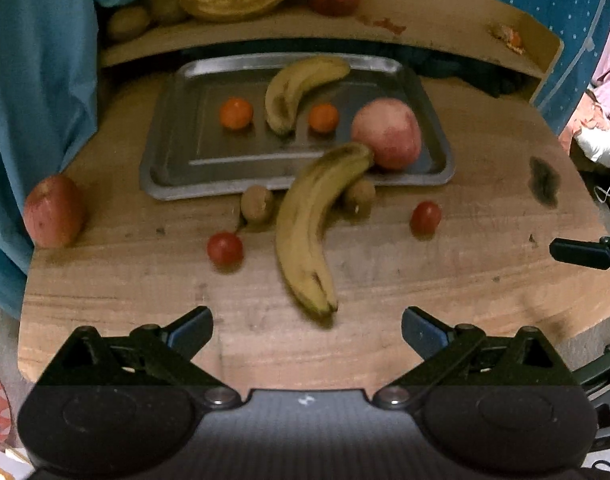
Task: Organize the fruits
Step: 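Withdraw both grippers up from the tray over the table, then move the left gripper to the second yellow banana while the right gripper approaches a cherry tomato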
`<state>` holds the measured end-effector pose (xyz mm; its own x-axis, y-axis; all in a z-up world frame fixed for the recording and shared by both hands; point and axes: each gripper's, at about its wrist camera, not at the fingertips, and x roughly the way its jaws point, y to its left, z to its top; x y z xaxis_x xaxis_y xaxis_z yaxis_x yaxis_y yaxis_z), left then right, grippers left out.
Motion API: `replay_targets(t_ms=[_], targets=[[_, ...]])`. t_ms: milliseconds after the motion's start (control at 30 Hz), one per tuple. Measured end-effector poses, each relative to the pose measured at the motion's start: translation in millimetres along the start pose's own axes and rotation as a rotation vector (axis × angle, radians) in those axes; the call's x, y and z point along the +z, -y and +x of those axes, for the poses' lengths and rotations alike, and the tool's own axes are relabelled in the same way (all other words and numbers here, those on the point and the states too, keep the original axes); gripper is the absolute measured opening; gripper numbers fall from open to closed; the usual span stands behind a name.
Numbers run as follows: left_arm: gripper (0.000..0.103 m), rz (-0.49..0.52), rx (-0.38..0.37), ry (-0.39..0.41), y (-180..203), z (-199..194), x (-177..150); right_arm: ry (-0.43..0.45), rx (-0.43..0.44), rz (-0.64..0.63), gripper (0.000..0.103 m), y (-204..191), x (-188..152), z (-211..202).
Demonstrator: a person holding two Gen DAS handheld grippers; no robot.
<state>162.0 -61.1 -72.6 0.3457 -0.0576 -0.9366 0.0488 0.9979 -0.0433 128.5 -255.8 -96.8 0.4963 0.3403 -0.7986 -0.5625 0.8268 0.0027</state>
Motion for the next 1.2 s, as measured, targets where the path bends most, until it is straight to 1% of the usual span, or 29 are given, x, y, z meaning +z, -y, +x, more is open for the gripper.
replay_targets(t_ms=[167,567,800,900,1000,1200], targets=[[0.103,-0.006,0.006,-0.025,-0.4,2.7,-5.6,-0.018,0.013,0.001,0.102,-3.0,-5.3,1.2],[0.103,0.005,0.008,-0.061,-5.0,7.6,-3.3,-0.036,0.013,-0.001,0.102,-1.7,2.9,7.3],[0.102,0.041,0.000,-0.060,-6.9,13.4,8.0,-0.034,-0.022,0.027,0.102,2.0,10.0,15.5],[0.103,0.059,-0.002,-0.065,-6.3,17.6,12.9,-0.045,-0.052,0.055,0.102,6.3,12.7,23.0],[0.103,0.073,-0.005,-0.073,-6.2,22.5,18.8,-0.058,-0.064,0.079,0.102,10.4,14.8,28.9],[0.102,0.069,-0.035,-0.063,-7.6,31.5,34.0,-0.068,-0.089,0.074,0.102,14.9,19.4,33.4]])
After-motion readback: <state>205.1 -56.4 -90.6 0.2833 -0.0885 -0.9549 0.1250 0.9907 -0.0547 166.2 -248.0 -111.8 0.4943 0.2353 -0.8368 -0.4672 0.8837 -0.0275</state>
